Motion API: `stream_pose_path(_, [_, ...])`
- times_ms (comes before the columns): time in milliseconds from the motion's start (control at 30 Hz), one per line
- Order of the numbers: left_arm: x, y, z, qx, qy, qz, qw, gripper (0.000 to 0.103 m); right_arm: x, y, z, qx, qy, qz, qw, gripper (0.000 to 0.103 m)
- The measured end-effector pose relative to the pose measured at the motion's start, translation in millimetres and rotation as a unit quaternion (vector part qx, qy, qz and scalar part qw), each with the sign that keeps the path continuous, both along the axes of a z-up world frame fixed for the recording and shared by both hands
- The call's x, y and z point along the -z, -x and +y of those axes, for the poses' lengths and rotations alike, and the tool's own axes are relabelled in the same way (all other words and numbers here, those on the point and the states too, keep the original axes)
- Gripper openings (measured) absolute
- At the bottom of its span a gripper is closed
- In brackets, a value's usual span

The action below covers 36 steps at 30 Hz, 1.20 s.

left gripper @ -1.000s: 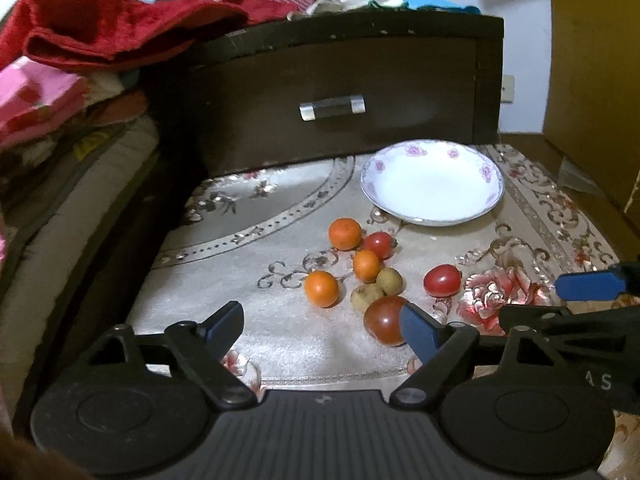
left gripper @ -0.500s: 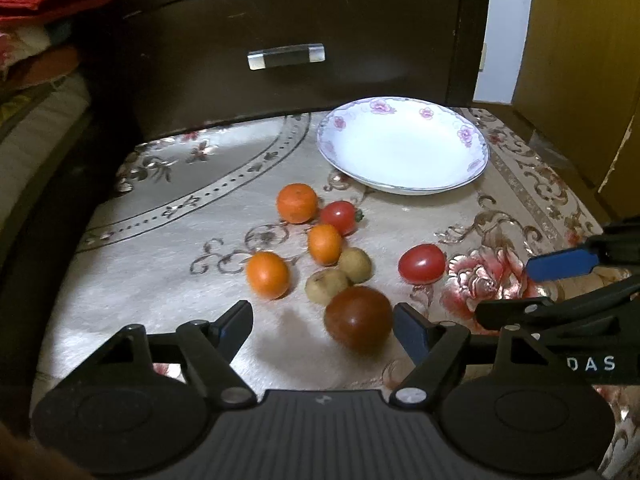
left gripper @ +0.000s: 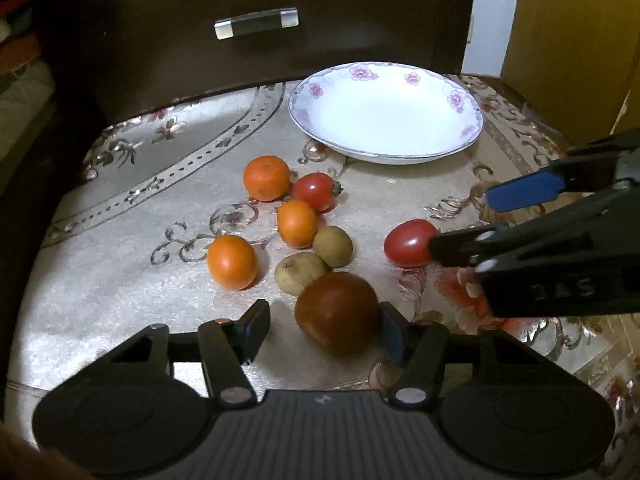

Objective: Organize fruits
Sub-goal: 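Grasp the large dark red tomato with the left tool while the right tool grasps a red cherry tomato, then carry both tomatoes into the white bowl and open both tools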

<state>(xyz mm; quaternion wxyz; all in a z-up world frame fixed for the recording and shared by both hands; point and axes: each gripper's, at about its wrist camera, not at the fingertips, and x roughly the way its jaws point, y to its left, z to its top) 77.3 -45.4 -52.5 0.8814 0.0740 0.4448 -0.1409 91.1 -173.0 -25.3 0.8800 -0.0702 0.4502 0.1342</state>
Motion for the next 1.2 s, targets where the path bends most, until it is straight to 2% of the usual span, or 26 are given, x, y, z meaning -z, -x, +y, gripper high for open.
stream_pose_path(67, [0, -1, 0, 0.005, 0.007, 0.005, 1.0, 0.057, 2, -7, 4, -0.014, -0.002, 0.005, 1.0, 0.054])
stream_pose_path(200, [1, -4, -1, 0.016, 0.014, 0.01, 0.9997, 0.049, 7, -16, 12, -0.04, -0.005, 0.022, 0.999, 0.042])
stream_pose_path(433, [0, -4, 2, 0.023, 0.024, 0.016, 0.9993, 0.048, 12, -15, 24, -0.074, -0.013, 0.034, 0.997, 0.023])
stream_pose_path(633, [-1, -3, 7, 0.026, 0.033, 0.022, 0.9989, 0.047, 11, -14, 22, -0.068, -0.015, 0.045, 0.997, 0.022])
stream_pose_path(833, [-5, -5, 9, 0.023, 0.039, 0.022, 0.9987, 0.047, 1, -14, 9, -0.049, -0.03, 0.035, 0.998, 0.022])
stream_pose_path(1100, [-20, -15, 6, 0.019, 0.078, 0.019, 0.9966, 0.047, -8, -17, -13, -0.009, -0.048, 0.03, 0.998, 0.022])
stream_pose_path(1200, [-29, -23, 0, 0.022, 0.081, 0.006, 0.9964, 0.047, -11, -18, -19, 0.001, -0.056, 0.025, 0.998, 0.022])
